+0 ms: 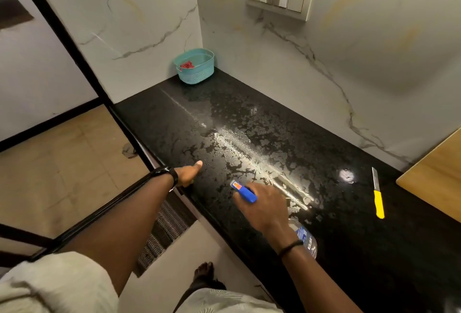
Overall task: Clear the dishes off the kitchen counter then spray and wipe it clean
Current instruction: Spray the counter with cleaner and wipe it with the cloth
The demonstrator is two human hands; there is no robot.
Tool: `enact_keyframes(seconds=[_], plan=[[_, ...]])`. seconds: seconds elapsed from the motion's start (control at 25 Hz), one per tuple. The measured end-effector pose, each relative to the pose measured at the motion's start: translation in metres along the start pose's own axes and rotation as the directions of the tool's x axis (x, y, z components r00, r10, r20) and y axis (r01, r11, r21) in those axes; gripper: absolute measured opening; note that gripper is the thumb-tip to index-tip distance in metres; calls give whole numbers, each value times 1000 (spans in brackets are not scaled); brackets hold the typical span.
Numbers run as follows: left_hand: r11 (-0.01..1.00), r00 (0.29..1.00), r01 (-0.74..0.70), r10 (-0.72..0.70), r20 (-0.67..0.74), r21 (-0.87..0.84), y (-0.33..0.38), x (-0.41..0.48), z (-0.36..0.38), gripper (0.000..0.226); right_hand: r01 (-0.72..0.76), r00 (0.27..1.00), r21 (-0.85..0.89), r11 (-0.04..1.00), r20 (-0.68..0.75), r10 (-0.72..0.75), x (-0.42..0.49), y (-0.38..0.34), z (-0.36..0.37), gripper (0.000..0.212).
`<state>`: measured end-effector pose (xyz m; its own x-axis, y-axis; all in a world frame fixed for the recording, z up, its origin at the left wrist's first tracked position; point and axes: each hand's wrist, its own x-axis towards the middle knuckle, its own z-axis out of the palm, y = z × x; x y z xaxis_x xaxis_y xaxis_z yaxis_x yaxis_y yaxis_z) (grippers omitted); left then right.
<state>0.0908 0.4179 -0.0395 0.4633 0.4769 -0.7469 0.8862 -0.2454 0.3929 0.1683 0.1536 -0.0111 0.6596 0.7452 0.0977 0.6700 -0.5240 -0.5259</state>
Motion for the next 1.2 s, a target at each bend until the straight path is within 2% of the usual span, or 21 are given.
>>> enact_keyframes(seconds=[0.08,0.24,0.36,0.52,0.64,0.68,0.8,0.84,0.92,1.04,1.2], plan=[[997,1000,13,-10,29,-76,1,6,-9,85,-6,998,-27,1000,55,8,-8,1,10,52],[999,996,47,-45,71,-20,10,0,-17,81,34,987,-100,994,160,-17,-15,4,13,61],[993,990,18,-34,140,116,19,3,-20,86,-64,996,-74,995,63,69,-8,14,6,51],[960,988,5,-49,147,281,28,21,-19,96,-155,980,-43,987,-132,148,5,29,-8,48],[936,966,47,-132,223,350,35,41,-17,133,-225,942,24,974,-250,224,15,37,-18,45],[932,963,60,-148,227,356,43,33,-13,134,-272,931,11,962,-251,266,18,41,-19,48],[949,975,125,-172,144,290,61,15,6,90,-335,922,-72,939,-231,311,21,51,-21,59],[951,977,129,-170,128,280,65,14,12,85,-350,918,-71,934,-228,326,23,54,-23,59],[944,975,122,-171,139,305,70,19,21,85,-405,885,-3,914,-252,392,30,62,-31,53],[920,971,116,-184,152,374,75,24,25,87,-505,797,114,855,-318,513,43,78,-53,46],[933,981,97,-148,122,347,73,16,22,83,-529,686,303,793,-396,610,57,103,-81,47]])
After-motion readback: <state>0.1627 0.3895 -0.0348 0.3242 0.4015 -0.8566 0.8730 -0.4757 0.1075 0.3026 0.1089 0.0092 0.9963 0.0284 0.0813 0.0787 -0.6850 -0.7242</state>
